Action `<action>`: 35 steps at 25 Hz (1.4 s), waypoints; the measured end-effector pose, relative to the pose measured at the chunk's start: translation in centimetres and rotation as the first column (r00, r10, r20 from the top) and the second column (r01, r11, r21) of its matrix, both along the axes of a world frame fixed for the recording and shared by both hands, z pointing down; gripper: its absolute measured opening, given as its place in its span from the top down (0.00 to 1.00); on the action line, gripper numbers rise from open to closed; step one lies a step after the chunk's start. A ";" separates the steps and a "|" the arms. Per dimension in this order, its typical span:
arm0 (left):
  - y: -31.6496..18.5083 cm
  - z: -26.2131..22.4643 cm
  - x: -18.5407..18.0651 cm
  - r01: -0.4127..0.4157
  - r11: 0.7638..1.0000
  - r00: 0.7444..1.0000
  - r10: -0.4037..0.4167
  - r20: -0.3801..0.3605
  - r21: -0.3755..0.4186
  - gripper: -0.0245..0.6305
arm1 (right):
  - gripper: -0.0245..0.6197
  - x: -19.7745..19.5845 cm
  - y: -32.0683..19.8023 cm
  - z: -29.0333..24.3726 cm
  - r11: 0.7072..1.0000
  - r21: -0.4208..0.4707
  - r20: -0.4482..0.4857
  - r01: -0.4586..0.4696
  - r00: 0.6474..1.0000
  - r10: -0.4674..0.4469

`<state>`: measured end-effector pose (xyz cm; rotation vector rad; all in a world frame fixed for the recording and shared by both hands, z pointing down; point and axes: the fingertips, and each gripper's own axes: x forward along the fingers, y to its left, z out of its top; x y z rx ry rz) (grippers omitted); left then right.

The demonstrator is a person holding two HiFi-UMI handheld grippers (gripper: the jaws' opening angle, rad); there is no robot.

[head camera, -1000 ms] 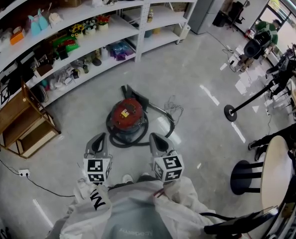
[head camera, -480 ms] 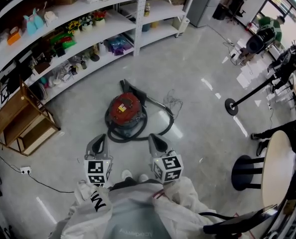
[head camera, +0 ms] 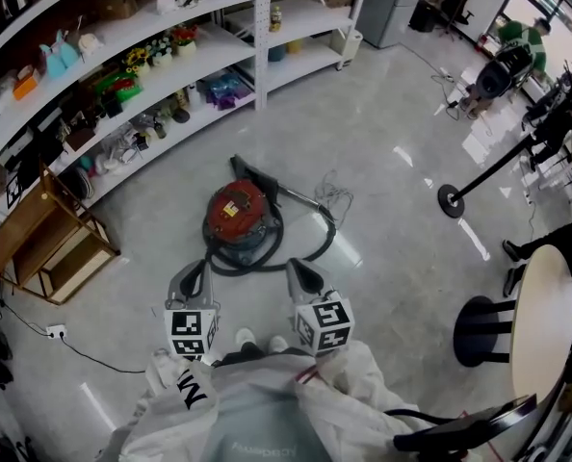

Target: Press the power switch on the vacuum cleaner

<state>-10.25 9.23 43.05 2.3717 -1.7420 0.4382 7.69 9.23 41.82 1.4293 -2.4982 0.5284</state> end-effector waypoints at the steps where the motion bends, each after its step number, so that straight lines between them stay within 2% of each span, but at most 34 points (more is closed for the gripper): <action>1: 0.0 -0.1 0.4 -0.002 1.000 1.000 0.002 0.003 0.002 0.96 | 0.96 0.4 0.0 0.0 1.000 0.000 0.002 -0.001 1.000 0.001; 9: 0.9 -0.5 3.8 0.000 1.000 1.000 0.000 0.011 0.006 0.96 | 0.96 3.6 0.7 0.2 1.000 0.000 0.018 -0.002 1.000 0.002; 15: 1.9 -0.6 4.9 0.014 1.000 1.000 -0.014 0.016 0.001 0.96 | 0.96 4.7 1.4 0.6 1.000 -0.016 0.023 0.010 1.000 -0.010; 35: 3.0 -1.4 2.7 0.017 1.000 1.000 -0.017 0.020 0.019 0.96 | 0.96 2.2 2.1 0.1 1.000 0.001 0.020 0.031 0.999 -0.031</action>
